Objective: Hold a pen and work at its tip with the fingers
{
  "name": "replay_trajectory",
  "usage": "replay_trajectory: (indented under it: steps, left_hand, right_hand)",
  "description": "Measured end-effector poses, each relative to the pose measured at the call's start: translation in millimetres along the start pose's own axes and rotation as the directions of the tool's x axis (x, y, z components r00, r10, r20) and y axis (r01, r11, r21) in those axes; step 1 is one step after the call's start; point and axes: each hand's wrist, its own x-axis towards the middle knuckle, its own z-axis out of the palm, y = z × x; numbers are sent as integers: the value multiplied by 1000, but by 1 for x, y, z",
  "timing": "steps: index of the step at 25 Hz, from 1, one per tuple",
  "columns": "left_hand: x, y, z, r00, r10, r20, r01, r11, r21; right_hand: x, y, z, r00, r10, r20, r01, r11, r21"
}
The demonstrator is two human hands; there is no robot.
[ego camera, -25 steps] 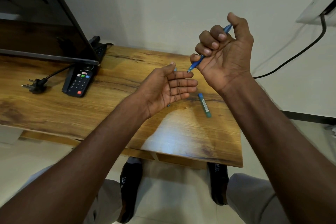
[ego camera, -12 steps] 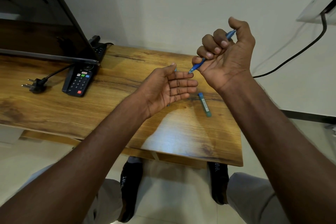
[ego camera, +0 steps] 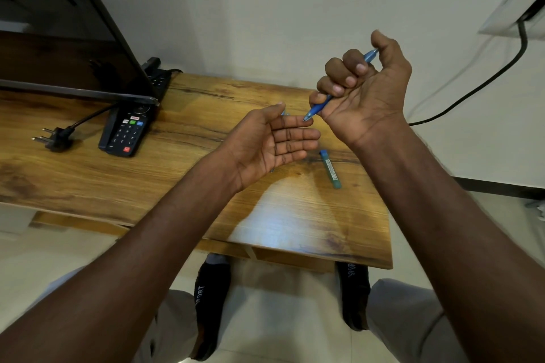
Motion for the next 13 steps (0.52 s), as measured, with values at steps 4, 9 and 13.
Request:
replay_trajectory:
  steps: [4, 9, 13]
  left_hand:
    - [0, 0, -1, 1000, 1, -1, -1, 1000, -2]
    - [0, 0, -1, 1000, 4, 6, -4, 1000, -5]
    - [1, 0, 0, 1000, -1, 5, 1, 1000, -3]
  right_hand:
    - [0, 1, 1, 1000, 11, 21, -11, 1000, -6]
    - [-1, 1, 1, 999, 18, 35, -19, 1000, 13]
    - [1, 0, 0, 999, 24, 39, -25, 999, 24]
